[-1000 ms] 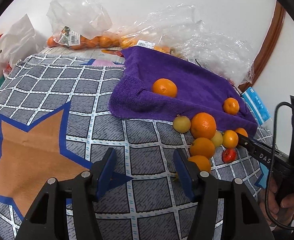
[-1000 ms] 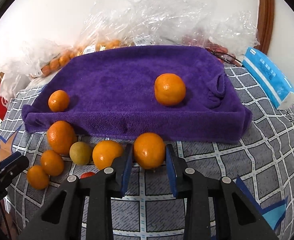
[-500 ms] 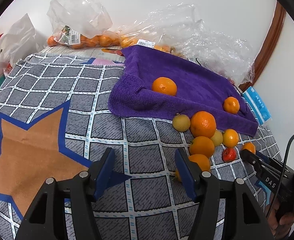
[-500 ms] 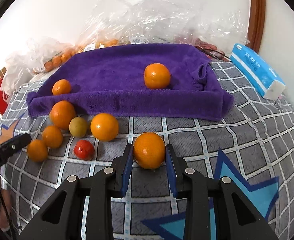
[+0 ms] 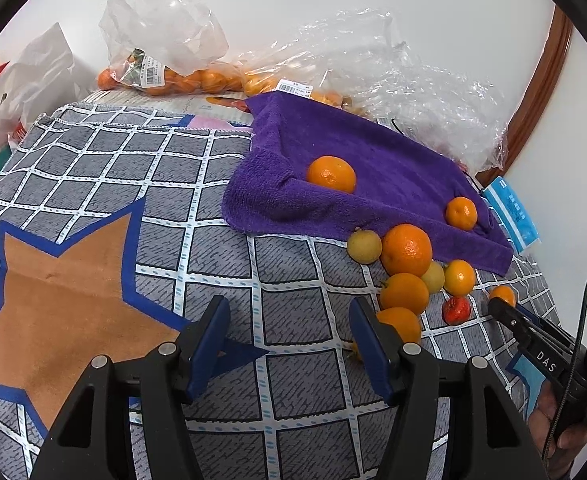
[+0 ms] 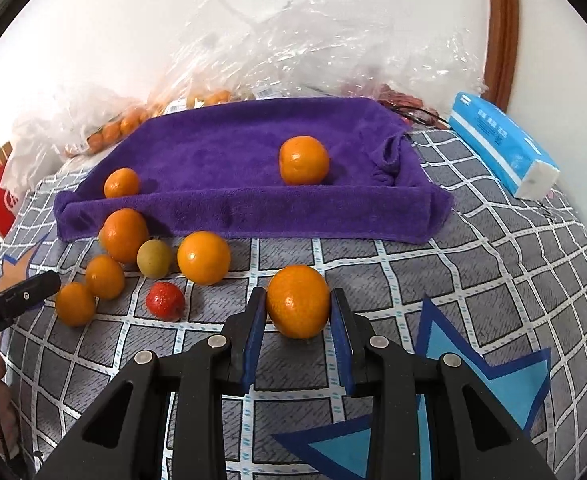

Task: Organize fruits
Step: 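Grasp another orange with the right tool while the left tool approaches an oval orange, then close the left tool on the oval orange while the right tool holds its orange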

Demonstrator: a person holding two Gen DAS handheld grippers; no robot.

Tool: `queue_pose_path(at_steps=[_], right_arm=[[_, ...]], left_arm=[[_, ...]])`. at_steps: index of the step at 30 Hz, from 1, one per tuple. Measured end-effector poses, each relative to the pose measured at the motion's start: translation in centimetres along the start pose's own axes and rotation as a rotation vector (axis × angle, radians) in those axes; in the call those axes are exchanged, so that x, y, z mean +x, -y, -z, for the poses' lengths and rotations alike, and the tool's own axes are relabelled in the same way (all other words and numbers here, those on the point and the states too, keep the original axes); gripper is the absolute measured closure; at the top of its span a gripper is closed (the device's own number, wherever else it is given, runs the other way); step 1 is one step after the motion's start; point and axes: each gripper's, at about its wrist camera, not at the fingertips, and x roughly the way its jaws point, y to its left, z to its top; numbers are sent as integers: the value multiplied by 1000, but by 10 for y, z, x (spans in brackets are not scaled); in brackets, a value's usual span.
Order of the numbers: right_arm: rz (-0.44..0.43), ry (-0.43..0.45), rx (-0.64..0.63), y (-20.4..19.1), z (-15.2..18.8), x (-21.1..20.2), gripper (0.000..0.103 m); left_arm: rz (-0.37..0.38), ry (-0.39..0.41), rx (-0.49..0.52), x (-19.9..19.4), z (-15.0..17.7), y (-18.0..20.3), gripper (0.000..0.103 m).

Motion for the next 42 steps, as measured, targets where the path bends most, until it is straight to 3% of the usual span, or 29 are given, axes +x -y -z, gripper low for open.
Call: queue_pose_path(at_steps=[18, 21, 29, 34, 38, 42], right_arm=[[-16, 38, 30, 3, 1, -10, 71], [-13, 41, 12, 0, 2, -11, 71], [-9, 40, 32, 7, 4, -14, 71], [-10, 46, 45, 13, 6, -17, 71], [-19, 46, 71, 19, 6, -17, 71], [-7, 39, 63, 16, 6, -16, 71]], left_arm=[[42, 63, 46, -15, 6, 9, 43], [28, 53, 60, -20, 9, 12, 43], [76, 7, 126, -22, 13, 37, 43], [43, -28, 177, -5, 13, 55, 43], [9, -53, 198, 8, 16, 60, 46], [-12, -53, 181, 10, 15, 56, 59]])
